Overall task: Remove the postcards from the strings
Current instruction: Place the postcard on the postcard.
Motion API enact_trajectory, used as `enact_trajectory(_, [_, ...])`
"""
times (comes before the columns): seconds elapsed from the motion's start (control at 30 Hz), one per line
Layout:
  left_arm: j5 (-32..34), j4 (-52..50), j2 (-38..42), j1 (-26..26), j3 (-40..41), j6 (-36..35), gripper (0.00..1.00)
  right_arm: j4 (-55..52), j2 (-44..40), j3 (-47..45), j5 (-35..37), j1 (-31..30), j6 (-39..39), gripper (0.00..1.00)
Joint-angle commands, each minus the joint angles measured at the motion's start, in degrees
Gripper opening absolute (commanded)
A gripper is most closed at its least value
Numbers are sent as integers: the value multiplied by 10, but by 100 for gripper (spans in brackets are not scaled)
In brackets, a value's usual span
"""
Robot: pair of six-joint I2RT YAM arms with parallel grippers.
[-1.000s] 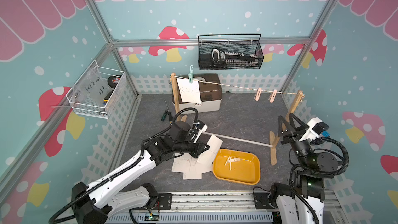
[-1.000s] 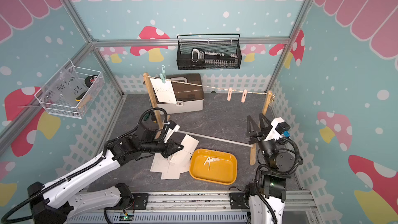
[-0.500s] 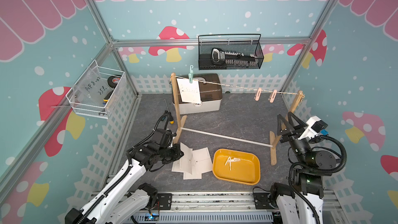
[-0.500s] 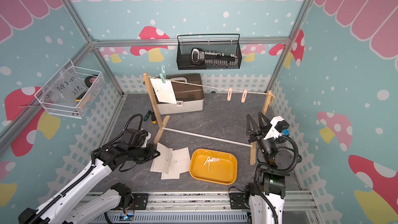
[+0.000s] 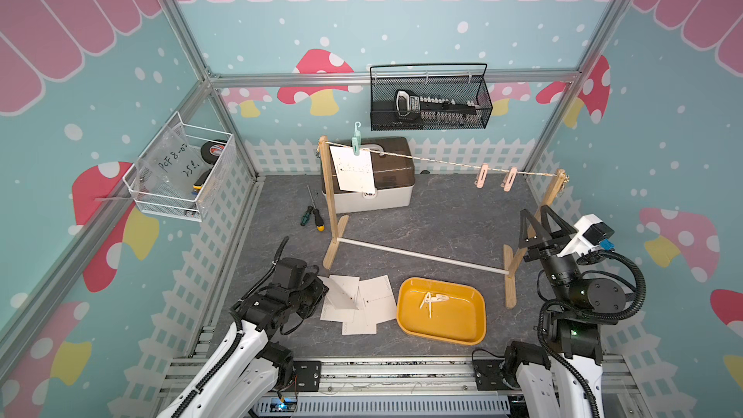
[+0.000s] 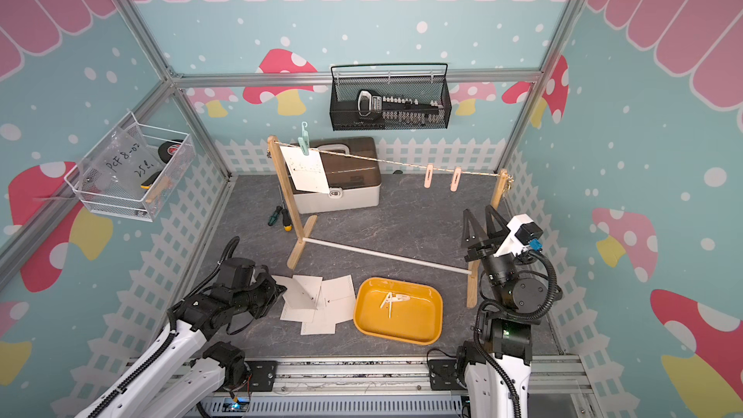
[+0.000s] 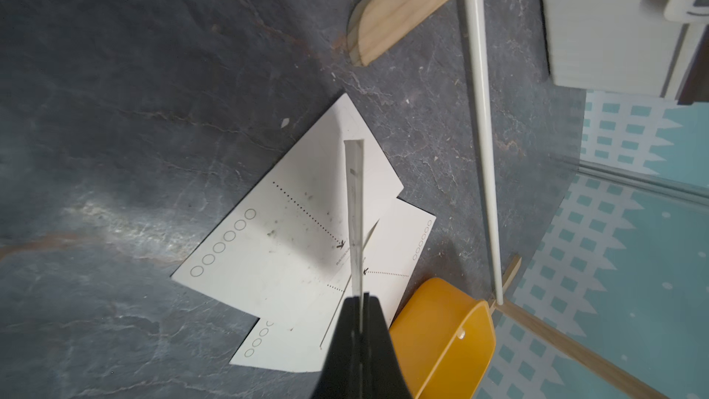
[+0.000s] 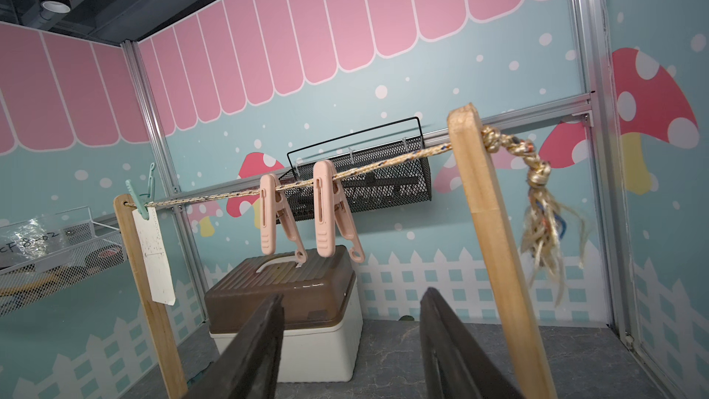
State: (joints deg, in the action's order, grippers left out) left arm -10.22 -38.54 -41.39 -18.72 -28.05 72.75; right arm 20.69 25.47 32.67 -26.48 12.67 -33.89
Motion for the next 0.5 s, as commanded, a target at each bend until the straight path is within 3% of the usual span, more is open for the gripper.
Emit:
enact_trajectory(0.0, [29, 47, 8, 3, 4, 59, 0, 22, -4, -6, 5, -5, 6, 56])
enact_trajectory(0.17, [38, 34, 3, 4, 8, 62, 1, 21, -2, -6, 3, -6, 4, 57])
enact_trajectory(0.47, [49, -19, -4, 4, -3, 55, 31, 27, 10, 1, 3, -6, -3, 56])
